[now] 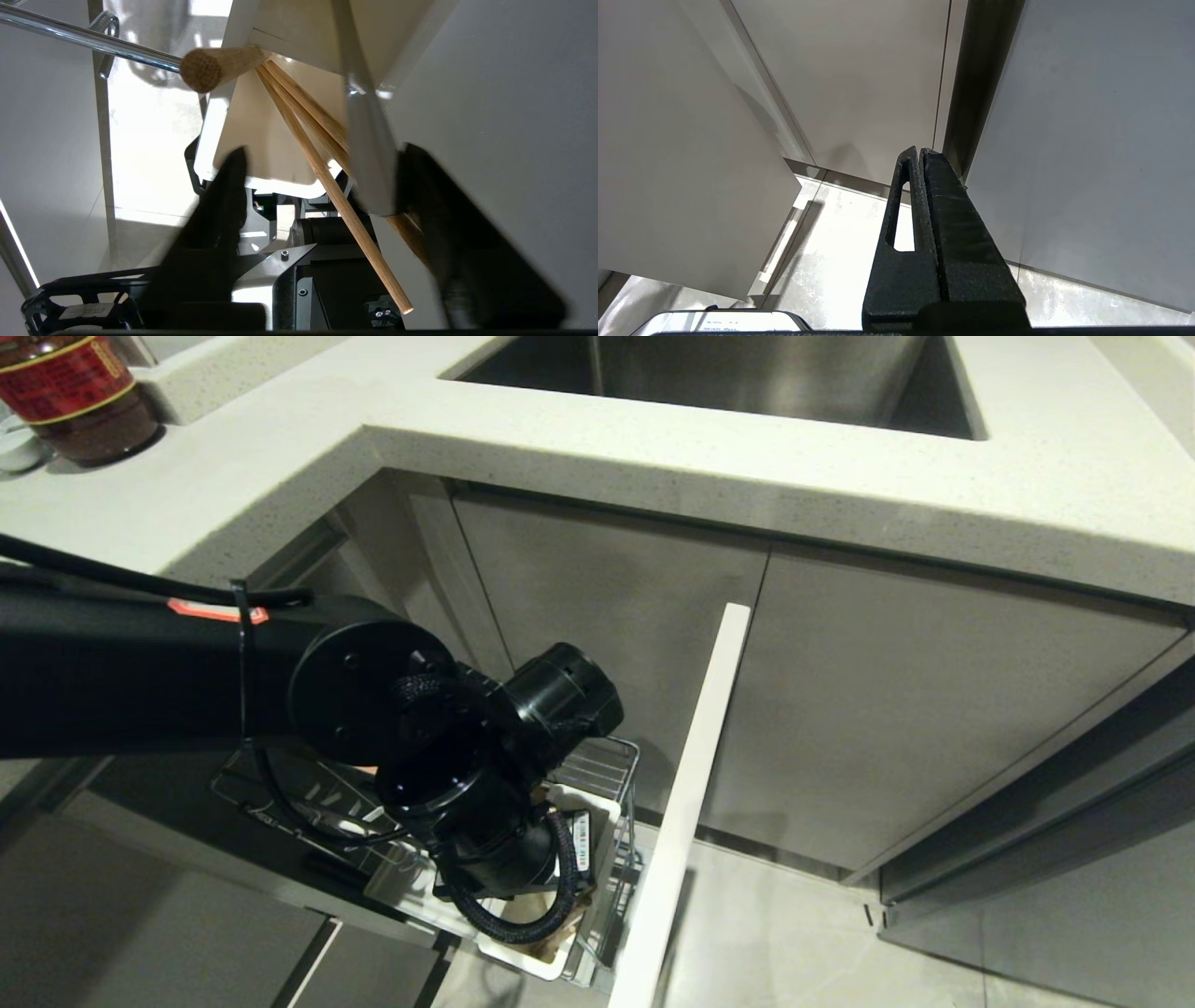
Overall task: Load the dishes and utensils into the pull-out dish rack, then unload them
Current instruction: Take the fork out of the cupboard
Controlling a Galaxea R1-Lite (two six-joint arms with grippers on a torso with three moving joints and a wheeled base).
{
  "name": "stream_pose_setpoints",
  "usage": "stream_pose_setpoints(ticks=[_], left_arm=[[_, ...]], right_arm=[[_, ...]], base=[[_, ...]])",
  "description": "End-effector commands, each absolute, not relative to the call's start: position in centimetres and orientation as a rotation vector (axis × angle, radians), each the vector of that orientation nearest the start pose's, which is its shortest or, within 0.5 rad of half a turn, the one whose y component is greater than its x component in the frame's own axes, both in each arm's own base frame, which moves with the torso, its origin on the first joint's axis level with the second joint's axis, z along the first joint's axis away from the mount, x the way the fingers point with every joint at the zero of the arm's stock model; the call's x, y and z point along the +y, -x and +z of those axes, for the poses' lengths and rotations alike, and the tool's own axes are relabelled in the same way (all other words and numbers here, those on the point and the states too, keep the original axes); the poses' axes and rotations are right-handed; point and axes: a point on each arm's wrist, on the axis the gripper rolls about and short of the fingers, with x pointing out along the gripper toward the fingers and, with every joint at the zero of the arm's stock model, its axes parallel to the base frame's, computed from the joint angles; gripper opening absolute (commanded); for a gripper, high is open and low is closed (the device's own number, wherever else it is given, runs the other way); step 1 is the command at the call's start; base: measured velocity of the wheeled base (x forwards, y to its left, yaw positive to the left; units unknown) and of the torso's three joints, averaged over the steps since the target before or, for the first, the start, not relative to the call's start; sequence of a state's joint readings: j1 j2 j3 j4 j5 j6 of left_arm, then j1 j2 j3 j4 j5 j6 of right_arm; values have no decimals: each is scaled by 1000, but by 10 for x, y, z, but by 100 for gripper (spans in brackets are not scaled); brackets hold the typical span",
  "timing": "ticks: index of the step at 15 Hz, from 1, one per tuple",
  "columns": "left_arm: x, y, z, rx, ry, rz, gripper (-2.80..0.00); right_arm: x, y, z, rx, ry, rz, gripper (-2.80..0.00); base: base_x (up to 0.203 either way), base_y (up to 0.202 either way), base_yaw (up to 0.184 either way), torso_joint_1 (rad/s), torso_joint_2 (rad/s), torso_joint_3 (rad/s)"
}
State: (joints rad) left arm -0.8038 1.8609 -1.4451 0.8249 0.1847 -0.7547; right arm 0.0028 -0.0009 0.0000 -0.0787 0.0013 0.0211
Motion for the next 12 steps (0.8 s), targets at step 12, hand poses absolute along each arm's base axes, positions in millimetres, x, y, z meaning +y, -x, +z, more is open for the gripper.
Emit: stream_pose_setpoints(ticks=[12], left_arm=[[-217,-211,198,1201,82,-112,-280]], right_arm=[[0,21,76,-55,-22,5,-280]], base=[[0,0,0,0,0,0]])
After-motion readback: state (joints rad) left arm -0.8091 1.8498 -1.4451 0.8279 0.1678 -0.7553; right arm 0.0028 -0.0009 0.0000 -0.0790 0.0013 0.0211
